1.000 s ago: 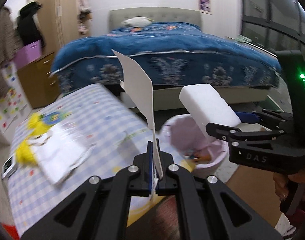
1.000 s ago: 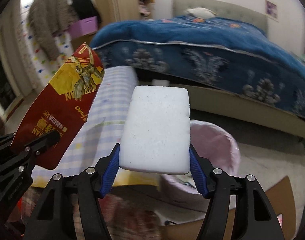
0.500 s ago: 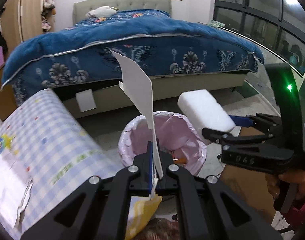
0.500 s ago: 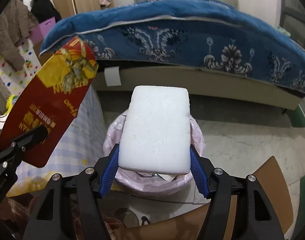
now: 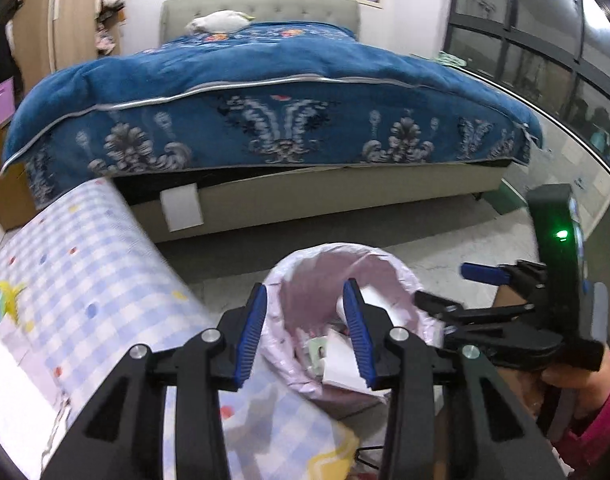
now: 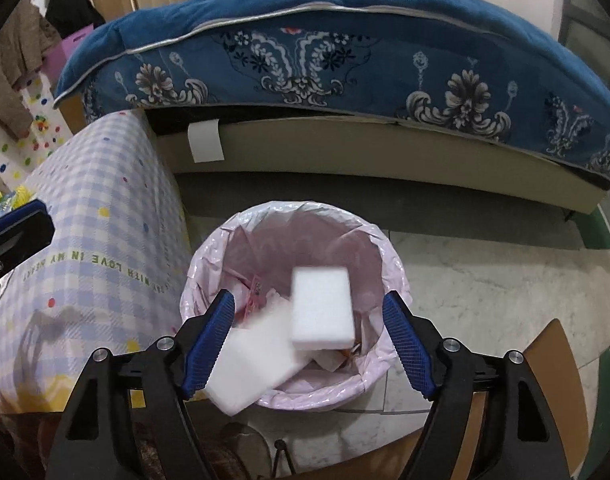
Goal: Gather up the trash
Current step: 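Carry both items over the wastebasket and open both grippers to drop them, then move both grippers back over the table toward the paper bag and yellow net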
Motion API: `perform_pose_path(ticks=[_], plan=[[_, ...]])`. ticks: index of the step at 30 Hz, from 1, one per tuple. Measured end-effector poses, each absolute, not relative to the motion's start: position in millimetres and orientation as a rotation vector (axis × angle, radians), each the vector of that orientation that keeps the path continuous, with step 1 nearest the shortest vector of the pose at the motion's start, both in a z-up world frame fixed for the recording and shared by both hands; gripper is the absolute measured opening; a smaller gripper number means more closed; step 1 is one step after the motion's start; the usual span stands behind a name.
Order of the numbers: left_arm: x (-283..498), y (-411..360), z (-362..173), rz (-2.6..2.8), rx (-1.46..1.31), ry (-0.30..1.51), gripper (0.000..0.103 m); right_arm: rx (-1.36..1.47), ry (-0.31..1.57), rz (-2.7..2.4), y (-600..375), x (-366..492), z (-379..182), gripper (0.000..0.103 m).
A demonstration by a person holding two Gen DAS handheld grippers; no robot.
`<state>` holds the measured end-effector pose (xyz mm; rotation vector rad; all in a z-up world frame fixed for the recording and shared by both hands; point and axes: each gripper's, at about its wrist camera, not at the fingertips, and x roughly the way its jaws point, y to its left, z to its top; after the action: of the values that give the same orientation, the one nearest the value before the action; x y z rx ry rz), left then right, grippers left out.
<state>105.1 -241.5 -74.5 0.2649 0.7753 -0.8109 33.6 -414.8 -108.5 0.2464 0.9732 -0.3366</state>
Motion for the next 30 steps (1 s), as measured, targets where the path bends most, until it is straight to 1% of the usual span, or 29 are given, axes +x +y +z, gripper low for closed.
perform_pose_path(ticks=[9,17,20,21,23,26,30], plan=[[88.0,-170.3,-64.1,-0.682,0.201,0.799,0.038,0.256,0.901,-0.314,-390.6,9.7,-68.2,0.076],[62.1,-96.2,-47.4,-0.547,0.178,0.777,0.038,0.183,0.841,-0.197,-326.3,9.4,-34.8,0.076],[57.3,-61.6,-45.8,-0.457,0.159,0.787,0.04,0.138,0.834,-0.12,-289.3,15.3,-27.9,0.075],[56.7,-51.0,-45.7,-0.435,0.147,0.79,0.043,0.126,0.834,-0.097,-279.0,17.3,-27.0,0.073],[56.7,-21.8,-45.4,-0.372,0.113,0.797,0.045,0.094,0.836,-0.034,-250.5,22.7,-26.3,0.062],[58.0,17.2,-44.3,-0.282,0.078,0.789,0.048,0.036,0.85,0.053,-209.3,30.9,-27.3,0.052],[60.5,61.6,-45.2,-0.156,0.064,0.773,0.055,-0.036,0.856,0.14,-162.8,41.5,-29.0,0.052]])
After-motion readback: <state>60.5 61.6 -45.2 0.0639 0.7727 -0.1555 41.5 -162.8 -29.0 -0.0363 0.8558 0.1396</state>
